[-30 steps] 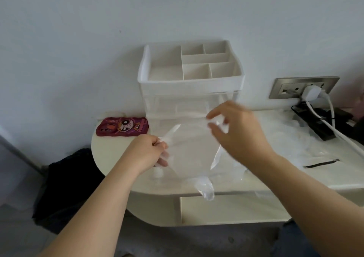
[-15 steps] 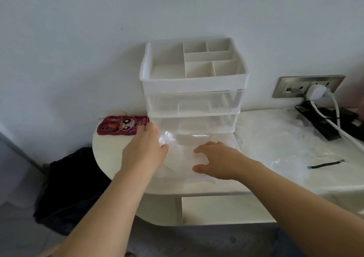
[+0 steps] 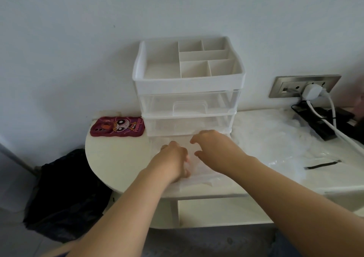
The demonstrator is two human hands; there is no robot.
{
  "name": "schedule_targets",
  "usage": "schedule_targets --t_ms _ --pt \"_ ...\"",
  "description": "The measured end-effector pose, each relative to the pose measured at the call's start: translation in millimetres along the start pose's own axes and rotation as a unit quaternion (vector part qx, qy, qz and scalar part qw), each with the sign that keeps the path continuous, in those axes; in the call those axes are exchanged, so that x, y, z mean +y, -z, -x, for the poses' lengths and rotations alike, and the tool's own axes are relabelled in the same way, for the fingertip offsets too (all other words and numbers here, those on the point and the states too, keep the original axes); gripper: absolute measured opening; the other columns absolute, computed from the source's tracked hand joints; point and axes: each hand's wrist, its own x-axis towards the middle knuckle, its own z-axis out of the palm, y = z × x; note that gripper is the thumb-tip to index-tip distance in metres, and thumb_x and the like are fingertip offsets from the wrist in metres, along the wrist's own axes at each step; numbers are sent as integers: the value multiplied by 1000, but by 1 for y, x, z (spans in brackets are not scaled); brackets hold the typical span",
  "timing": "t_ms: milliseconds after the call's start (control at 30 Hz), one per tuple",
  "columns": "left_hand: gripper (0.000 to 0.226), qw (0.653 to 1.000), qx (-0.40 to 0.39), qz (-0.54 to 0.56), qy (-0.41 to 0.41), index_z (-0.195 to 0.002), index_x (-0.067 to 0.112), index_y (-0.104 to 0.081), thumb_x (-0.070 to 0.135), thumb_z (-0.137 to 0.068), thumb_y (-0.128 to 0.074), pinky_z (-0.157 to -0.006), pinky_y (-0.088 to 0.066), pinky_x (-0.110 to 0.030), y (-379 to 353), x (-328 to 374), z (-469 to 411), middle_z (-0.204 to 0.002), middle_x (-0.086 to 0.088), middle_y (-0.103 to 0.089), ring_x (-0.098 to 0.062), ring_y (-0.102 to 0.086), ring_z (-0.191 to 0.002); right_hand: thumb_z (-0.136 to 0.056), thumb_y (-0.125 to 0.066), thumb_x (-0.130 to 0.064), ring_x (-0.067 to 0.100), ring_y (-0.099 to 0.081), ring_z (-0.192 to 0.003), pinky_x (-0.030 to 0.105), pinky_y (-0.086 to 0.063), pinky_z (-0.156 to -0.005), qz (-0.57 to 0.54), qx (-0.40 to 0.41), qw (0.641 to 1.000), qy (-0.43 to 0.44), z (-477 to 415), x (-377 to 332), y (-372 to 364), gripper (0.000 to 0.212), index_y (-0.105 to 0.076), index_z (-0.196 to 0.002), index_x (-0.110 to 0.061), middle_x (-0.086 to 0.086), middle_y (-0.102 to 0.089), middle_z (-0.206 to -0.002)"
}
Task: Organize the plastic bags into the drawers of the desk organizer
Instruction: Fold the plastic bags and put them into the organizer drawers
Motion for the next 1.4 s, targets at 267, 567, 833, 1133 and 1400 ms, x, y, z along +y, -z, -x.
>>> schedule_targets --t_ms 267,567,833,1133,1400 --pt "39 999 -46 -16 24 -116 19 -49 26 -83 -68 -85 -39 -31 -1 -4 -5 -127 -8 -35 -27 -39 -116 -79 -66 -52 32 -22 -137 38 -26 -110 37 -158 985 -66 -10 16 -22 82 -32 -140 -9 17 -31 -146" --pt "60 993 -64 -31 92 -131 10 -38 30 -83 -69 -96 -41 -35 5 3 -3 -136 -21 -32 -33 -41 -123 -83 -68 -36 23 -33 -132 31 -29 -106 -32 -174 983 -39 -7 16 -6 69 -36 -140 -13 6 -39 -144" --pt "39 998 23 -32 59 -131 8 -47 16 -94 -51 -85 -38 -25 10 1 11 -134 -12 -46 -26 -52 -115 -86 -65 -28 -11 -59 -76 1 -41 -67 -124 -27 991 -38 46 49 55 12 -73 -94 -25 -17 -69 -90" --pt "36 991 117 40 -52 -131 25 -51 26 -95 -52 -97 -42 -29 3 7 35 -134 7 -51 -10 -51 -118 -92 -53 -19 20 -64 -98 30 -49 -87 21 -138 965 -224 102 123 47 25 -71 -102 -5 8 -70 -106" --pt "26 972 170 52 -154 -120 30 -57 27 -96 -49 -92 -41 -24 -12 23 35 -126 23 -46 2 -47 -113 -97 -42 -23 21 -30 -138 33 -28 -110 9 -111 981 -161 99 137 -1 39 -46 -134 -11 2 -36 -147"
